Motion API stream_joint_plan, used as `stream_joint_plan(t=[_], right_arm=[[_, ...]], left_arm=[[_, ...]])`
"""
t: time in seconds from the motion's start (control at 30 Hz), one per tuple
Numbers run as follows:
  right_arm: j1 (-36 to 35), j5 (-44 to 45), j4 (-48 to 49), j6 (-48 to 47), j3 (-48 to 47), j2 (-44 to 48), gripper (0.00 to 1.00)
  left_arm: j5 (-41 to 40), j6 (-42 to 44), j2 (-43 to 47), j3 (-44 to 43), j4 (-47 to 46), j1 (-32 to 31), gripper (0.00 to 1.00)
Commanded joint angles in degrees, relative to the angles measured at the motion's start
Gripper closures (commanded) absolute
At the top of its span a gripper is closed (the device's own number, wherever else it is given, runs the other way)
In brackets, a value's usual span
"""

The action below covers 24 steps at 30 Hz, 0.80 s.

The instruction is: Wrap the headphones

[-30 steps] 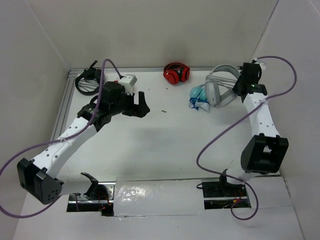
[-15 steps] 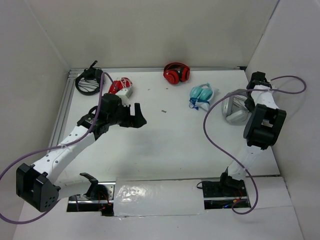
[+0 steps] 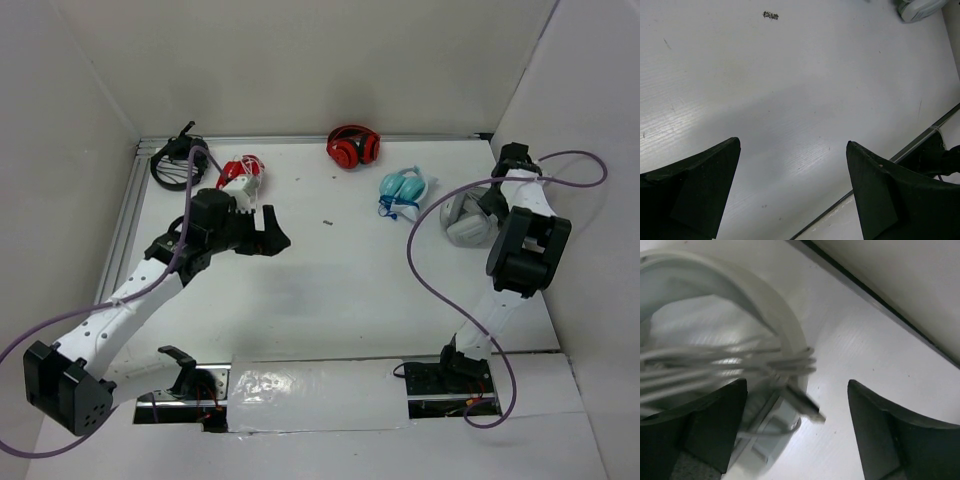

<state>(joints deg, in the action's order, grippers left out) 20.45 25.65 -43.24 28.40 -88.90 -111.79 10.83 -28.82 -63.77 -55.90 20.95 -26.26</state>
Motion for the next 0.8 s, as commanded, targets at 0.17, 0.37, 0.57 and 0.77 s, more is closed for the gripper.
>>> stream_joint_plan(t=[0.17,0.37,0.57,0.77], right_arm=[[-5.33,2.3,-1.23,-1.15,-1.1,11.94,0.0],[-9.71,-2.35,1.66,-3.26,0.91,19.22,0.0],[-11.65,-24.3,17.11,-6.43,13.46,29.93,0.0],[-19.99,-30.93,28.99,-6.96,27.44,41.02,0.0]], left_arm=[[1.56,-0.27,4.44,-0.26,-1.0,0.42,0.01],[1.74,-0.1,6.99,-0.53,0.14,0.42,0.01],[-1.24,-3.07,11.55,2.63,4.87,0.33,0.01],[-6.16,-10.09,21.83,9.66,8.57,-0.71,0.01]])
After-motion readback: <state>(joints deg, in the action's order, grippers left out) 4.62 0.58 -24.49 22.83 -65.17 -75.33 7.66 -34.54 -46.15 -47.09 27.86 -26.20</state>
